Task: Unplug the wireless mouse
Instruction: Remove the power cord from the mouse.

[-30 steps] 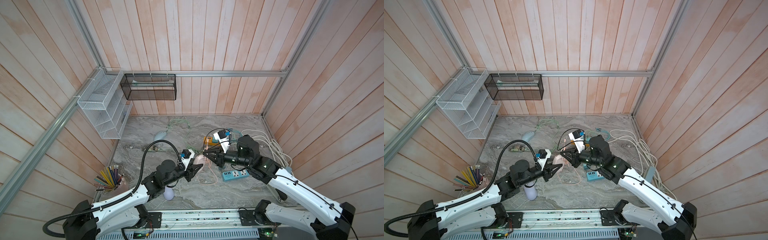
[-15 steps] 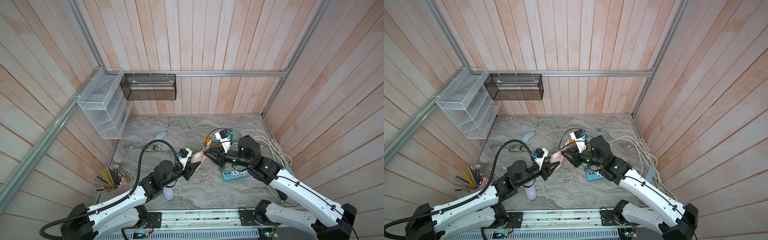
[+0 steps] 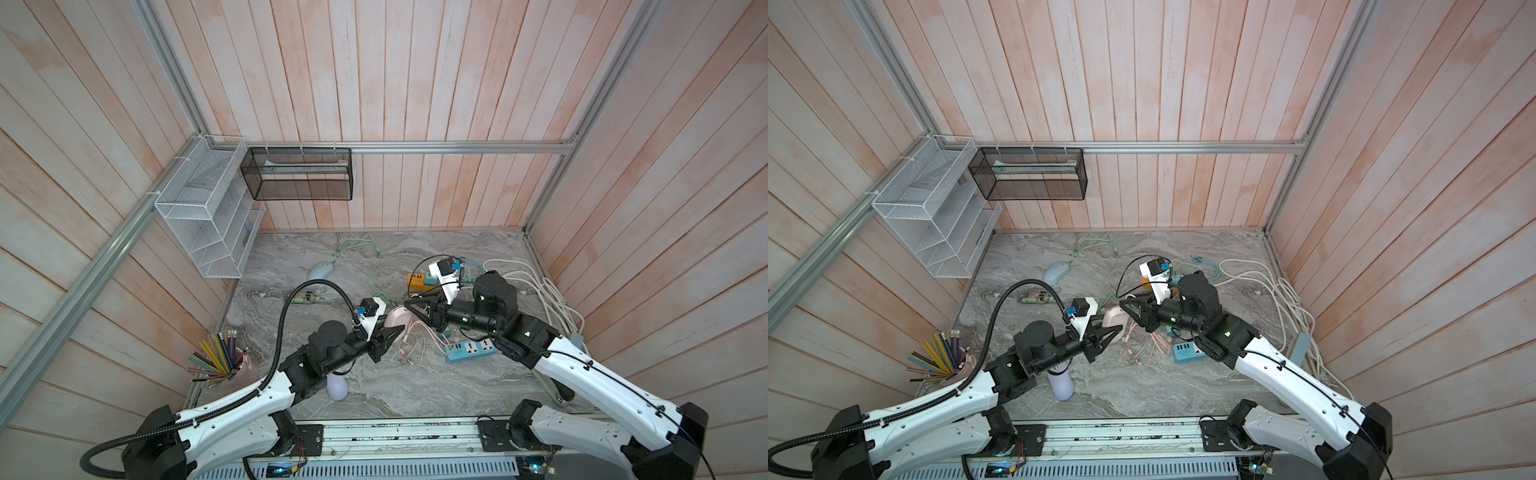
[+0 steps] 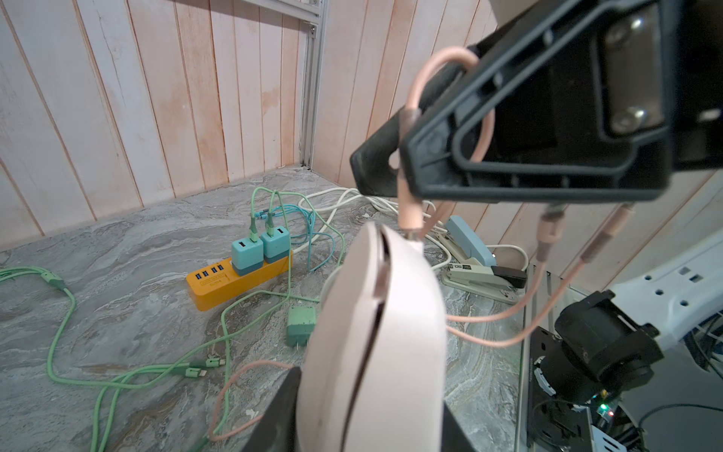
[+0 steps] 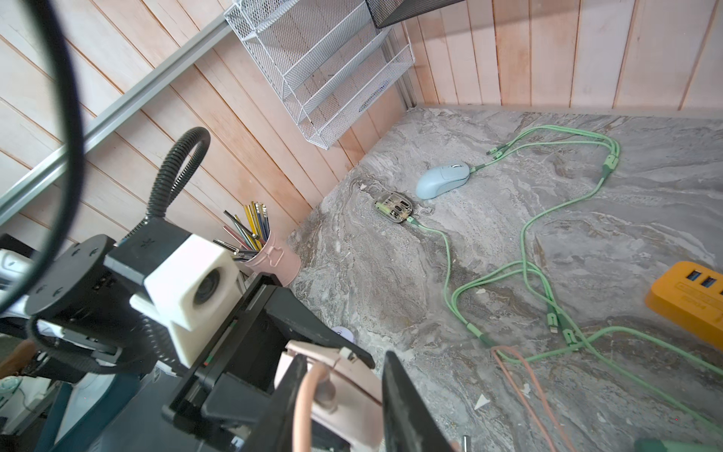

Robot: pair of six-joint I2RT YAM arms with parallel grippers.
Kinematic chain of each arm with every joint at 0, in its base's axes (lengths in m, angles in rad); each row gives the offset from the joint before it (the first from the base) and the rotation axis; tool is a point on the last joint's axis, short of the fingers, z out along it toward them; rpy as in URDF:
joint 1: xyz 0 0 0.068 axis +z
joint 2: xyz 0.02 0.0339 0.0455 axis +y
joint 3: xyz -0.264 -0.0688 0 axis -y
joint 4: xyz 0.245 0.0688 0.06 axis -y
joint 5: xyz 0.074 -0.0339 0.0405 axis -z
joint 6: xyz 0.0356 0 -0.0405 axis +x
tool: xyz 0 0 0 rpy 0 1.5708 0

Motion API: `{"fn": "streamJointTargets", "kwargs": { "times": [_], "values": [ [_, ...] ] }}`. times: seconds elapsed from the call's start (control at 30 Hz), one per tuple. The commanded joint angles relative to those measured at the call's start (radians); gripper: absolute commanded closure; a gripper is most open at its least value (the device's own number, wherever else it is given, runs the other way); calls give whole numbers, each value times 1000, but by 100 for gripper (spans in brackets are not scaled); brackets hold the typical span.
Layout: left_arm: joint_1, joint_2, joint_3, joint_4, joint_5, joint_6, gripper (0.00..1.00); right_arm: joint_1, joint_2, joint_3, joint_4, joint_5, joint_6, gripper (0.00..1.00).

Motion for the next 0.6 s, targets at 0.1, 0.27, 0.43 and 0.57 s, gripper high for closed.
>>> {"fn": "streamJointTargets", "kwargs": {
  "times": [0.1, 0.27, 0.43, 0.57],
  "values": [
    [-6, -16, -3, 51, 14, -3, 100, -4, 0, -7, 32, 35, 11, 100],
    [-6, -21, -37, 39, -6, -4, 100, -4, -16, 35, -8, 74, -14, 100],
    [-7, -38, -67, -20, -37, -11, 100, -8, -38, 95, -53, 134, -48, 100],
    [-6, -59, -77, -81, -61, -16, 100, -19, -53, 116, -60, 160, -56, 100]
  ]
}}
